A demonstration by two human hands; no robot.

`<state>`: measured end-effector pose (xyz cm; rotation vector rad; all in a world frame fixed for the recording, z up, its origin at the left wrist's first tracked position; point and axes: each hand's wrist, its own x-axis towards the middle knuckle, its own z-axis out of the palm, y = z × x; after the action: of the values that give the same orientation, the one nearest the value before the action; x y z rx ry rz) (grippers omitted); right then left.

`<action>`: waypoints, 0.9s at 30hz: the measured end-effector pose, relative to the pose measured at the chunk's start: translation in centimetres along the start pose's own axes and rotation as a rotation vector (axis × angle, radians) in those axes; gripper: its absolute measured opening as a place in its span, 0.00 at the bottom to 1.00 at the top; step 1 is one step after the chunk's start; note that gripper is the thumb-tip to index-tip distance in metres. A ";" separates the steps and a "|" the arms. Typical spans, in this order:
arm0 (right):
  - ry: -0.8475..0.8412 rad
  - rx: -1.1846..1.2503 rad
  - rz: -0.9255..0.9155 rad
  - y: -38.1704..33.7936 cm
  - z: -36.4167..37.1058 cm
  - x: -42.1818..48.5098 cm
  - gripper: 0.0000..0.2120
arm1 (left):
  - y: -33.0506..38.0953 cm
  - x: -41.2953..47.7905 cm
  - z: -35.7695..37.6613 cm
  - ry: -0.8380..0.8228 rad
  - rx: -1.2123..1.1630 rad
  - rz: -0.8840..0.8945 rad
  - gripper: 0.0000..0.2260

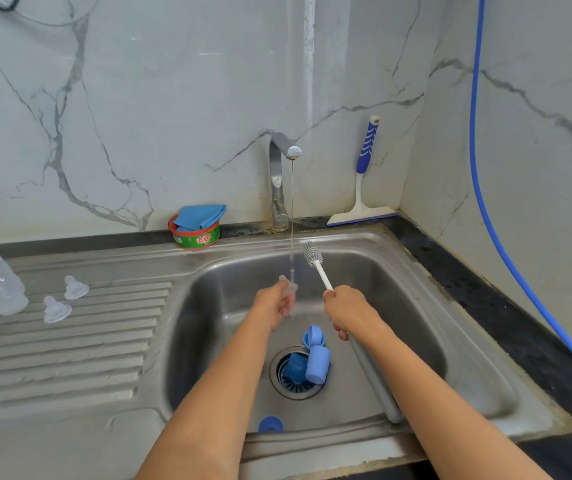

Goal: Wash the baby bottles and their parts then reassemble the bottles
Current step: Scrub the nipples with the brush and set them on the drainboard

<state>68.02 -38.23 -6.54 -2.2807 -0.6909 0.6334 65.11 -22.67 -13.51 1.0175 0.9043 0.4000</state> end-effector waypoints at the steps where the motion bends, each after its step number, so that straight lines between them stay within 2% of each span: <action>1: -0.003 0.002 0.001 0.1 0.0 0.0 0.09 | 0.3 0.0 0.0 -0.030 -0.082 -0.014 0.08; 3: -0.004 -0.003 0.003 0.1 0.1 0.0 0.10 | 0.9 -0.2 0.6 -0.117 -0.142 -0.038 0.04; 5: 0.000 -0.014 -0.001 0.2 0.1 -0.2 0.13 | 1.5 -0.4 1.1 -0.157 -0.206 -0.049 0.08; 8: 0.004 -0.018 0.000 0.2 0.0 -0.2 0.17 | 1.5 0.0 2.0 -0.152 -0.279 -0.060 0.12; 14: -0.006 -0.017 0.018 0.1 -0.2 -0.2 0.15 | 2.2 -0.1 2.1 -0.158 -0.289 0.067 0.15; 16: -0.009 -0.027 0.013 0.1 -0.1 -0.2 0.13 | 2.3 -0.2 1.8 -0.146 -0.260 0.092 0.15; 19: -0.004 -0.052 0.002 0.1 0.1 -0.3 0.11 | 2.3 -0.8 1.3 -0.107 -0.194 0.104 0.09; 22: -0.001 -0.047 -0.011 0.1 0.1 -0.2 0.10 | 1.5 -1.4 1.3 -0.057 -0.141 0.150 0.10; 27: -0.009 -0.096 -0.029 0.0 0.1 -0.4 0.10 | 1.1 -2.3 1.5 0.051 -0.333 0.146 0.14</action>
<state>67.66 -38.41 -6.48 -2.3526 -0.7729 0.6087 65.12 -24.50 -11.21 0.7703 0.7789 0.6790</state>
